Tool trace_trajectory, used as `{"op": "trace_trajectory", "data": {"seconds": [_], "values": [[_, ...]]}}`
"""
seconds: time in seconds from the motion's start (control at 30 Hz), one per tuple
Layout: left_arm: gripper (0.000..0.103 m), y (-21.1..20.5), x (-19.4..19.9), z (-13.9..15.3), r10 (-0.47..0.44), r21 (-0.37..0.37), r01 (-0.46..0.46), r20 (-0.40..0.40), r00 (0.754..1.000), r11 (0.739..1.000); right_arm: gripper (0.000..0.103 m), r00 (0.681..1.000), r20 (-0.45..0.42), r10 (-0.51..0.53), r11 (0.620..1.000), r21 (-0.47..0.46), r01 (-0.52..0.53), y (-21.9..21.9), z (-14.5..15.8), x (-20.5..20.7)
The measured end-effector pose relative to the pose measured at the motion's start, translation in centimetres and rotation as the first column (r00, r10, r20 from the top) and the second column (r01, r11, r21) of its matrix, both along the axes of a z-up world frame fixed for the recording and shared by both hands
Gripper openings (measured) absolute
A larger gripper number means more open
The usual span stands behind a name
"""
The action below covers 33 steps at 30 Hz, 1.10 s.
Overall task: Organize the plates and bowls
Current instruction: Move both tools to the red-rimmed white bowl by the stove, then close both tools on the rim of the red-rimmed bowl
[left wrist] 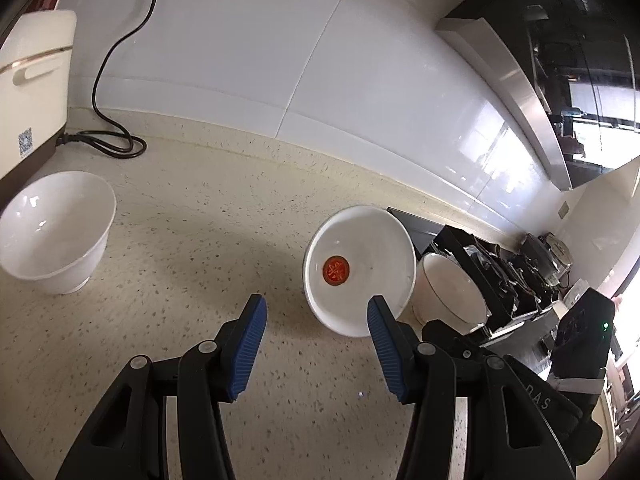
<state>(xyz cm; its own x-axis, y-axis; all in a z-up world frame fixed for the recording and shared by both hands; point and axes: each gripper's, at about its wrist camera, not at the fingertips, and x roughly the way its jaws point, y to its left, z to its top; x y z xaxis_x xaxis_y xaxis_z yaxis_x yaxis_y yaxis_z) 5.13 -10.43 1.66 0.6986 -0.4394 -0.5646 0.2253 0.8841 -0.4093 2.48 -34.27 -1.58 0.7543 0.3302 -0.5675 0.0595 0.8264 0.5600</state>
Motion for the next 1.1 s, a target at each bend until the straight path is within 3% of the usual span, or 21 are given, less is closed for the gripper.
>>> {"op": "trace_trajectory", "data": {"seconds": [0.13,0.53,0.73,0.97,1.1], "values": [[0.053,-0.2,1.2,-0.4,0.002,-0.01,-0.002,-0.019,1.0,1.0,0.068,1.0,-0.026,-0.002,1.0,0.016,0.002,0.2,-0.5,1.2],[0.05,-0.8,4.7,-2.1,-0.019,-0.056,0.014,-0.095,0.995,0.998,0.067,0.998,-0.059,-0.002,1.0,0.013,0.002,1.3,-0.8,4.1],[0.048,-1.4,5.8,-2.7,-0.029,-0.056,0.023,-0.112,0.993,0.998,0.056,0.998,-0.07,0.004,1.0,0.011,-0.004,1.5,-1.3,5.1],[0.033,-2.3,6.8,-3.6,-0.054,-0.053,0.047,-0.14,0.989,0.998,0.048,0.996,-0.087,0.005,1.0,0.024,-0.002,1.3,-1.9,5.9],[0.017,-2.9,7.3,-4.1,-0.071,-0.047,0.064,-0.157,0.985,0.997,0.04,0.995,-0.093,0.024,0.999,0.034,-0.021,1.4,-2.3,6.5]]}}
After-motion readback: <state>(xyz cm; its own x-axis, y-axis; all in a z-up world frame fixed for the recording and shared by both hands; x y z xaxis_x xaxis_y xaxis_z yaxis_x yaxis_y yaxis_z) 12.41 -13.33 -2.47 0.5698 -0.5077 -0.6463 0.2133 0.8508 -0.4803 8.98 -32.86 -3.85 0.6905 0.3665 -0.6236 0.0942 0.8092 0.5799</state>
